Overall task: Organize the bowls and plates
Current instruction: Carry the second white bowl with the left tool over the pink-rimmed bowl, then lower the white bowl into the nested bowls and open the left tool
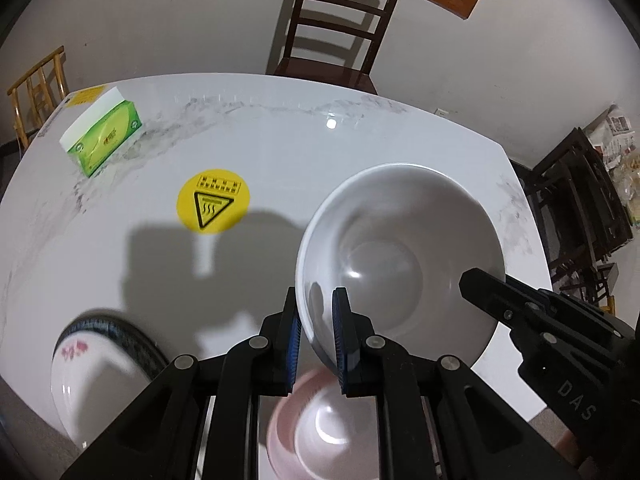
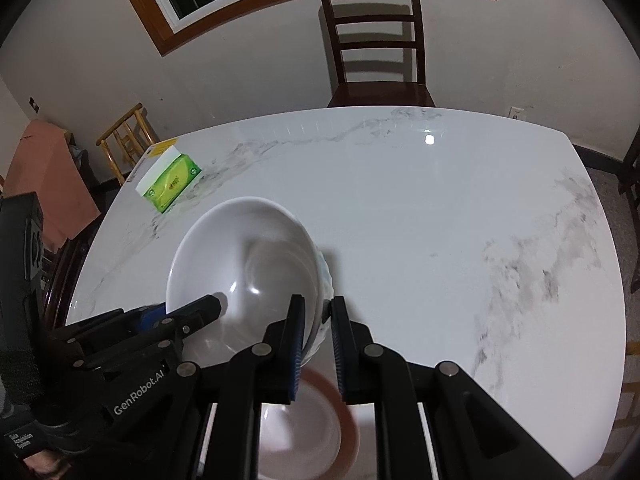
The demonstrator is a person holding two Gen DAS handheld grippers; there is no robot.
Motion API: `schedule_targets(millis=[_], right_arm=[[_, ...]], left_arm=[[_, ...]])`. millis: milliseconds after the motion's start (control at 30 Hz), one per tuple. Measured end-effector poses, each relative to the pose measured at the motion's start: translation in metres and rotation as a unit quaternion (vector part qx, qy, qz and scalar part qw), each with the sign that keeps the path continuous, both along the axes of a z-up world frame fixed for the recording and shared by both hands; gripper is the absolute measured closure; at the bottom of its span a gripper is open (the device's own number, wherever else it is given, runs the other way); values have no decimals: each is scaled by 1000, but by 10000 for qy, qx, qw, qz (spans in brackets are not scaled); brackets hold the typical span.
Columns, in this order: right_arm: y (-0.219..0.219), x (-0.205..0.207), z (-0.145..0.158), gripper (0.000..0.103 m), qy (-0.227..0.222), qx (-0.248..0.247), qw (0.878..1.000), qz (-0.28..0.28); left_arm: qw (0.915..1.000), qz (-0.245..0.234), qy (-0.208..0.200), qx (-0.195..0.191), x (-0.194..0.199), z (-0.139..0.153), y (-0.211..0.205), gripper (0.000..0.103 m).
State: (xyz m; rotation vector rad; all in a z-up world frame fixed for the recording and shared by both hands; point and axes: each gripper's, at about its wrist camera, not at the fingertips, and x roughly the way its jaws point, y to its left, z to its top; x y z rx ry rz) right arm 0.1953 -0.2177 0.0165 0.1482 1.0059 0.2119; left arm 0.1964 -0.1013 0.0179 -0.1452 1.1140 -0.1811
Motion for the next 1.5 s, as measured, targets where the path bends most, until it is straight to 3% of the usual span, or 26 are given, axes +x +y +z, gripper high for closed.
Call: schedule_targets(millis=[600,1133,1500], right_arm=[[7,-80,-6,89,33,-33,10000,2],[2,-101,-32,89,279,136,9995,-59],[-2,-97,-45,89,446,161,9988,-108]], left_arm=[[10000,-54,49,-20,-81,-1,6,91],[9996,-62,255,48,-111,-21,2,91],[9991,-93,402,68,-110,-33,-2,91]])
